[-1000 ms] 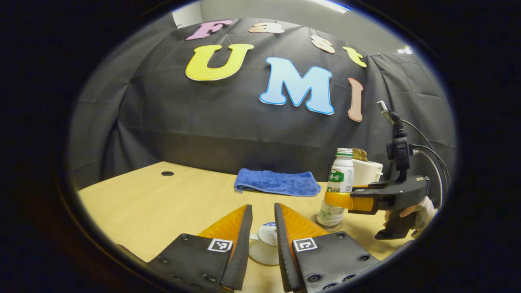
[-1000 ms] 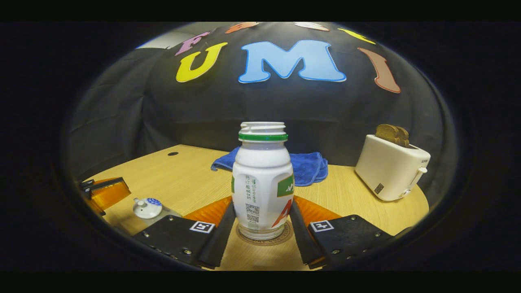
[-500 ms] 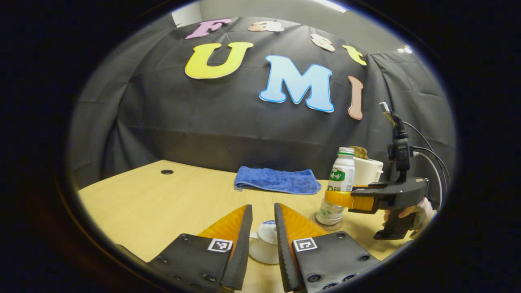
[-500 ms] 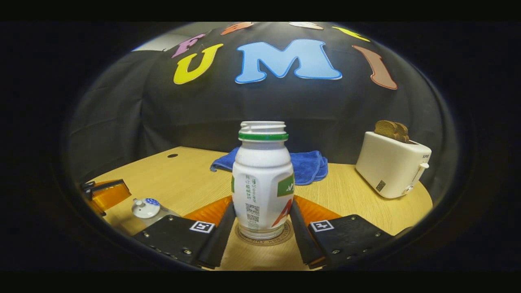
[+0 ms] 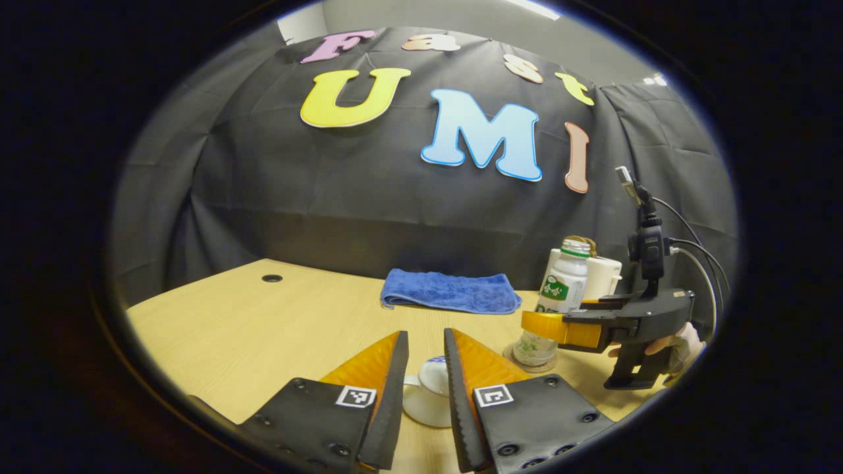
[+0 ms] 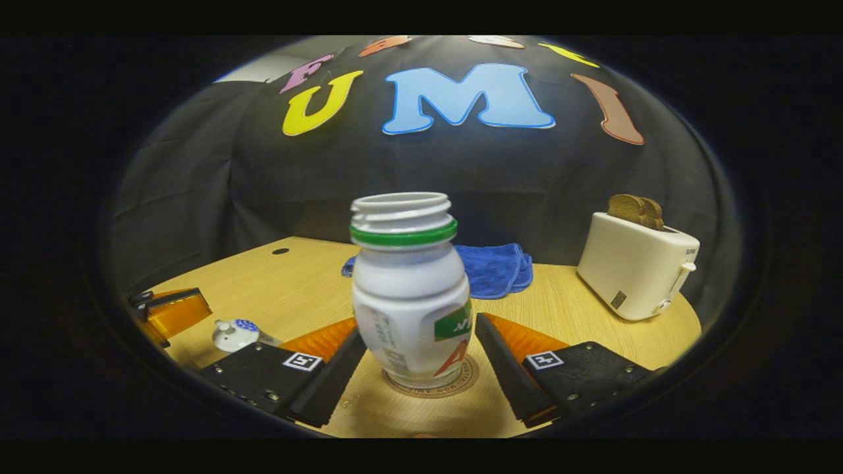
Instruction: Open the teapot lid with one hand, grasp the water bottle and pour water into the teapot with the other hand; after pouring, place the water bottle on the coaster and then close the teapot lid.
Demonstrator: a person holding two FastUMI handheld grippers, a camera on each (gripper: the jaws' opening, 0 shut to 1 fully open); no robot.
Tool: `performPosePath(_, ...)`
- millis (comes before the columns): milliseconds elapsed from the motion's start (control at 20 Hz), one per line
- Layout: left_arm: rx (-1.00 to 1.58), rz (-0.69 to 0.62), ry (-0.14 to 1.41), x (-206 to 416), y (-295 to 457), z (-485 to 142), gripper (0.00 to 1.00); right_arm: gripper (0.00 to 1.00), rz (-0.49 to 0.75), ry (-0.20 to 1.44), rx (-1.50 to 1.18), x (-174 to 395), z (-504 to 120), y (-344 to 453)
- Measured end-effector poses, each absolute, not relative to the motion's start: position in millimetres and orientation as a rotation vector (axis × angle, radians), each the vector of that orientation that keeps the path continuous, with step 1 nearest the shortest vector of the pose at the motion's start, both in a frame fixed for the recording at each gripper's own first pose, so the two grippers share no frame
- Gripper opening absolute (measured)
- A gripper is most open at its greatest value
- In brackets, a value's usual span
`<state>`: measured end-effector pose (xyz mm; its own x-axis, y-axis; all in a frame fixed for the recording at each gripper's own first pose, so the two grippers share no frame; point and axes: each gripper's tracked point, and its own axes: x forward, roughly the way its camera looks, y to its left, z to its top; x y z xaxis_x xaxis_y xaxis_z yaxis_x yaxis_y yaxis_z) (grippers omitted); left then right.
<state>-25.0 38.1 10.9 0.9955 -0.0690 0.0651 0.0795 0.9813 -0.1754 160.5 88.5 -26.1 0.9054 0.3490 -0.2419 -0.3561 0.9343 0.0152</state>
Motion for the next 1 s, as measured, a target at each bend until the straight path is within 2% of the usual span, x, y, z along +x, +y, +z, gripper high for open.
performPosePath(450, -0.183, -0.093, -0.103, -34, 32, 26, 0.44, 0.97, 0.334, 0.156, 0.001, 133, -2, 74)
performPosePath(1000, -0.183, -0.124, -0.123, -109, -4, 26, 0.43, 0.96, 0.224, 0.015, 0.042, 20, 28, 60)
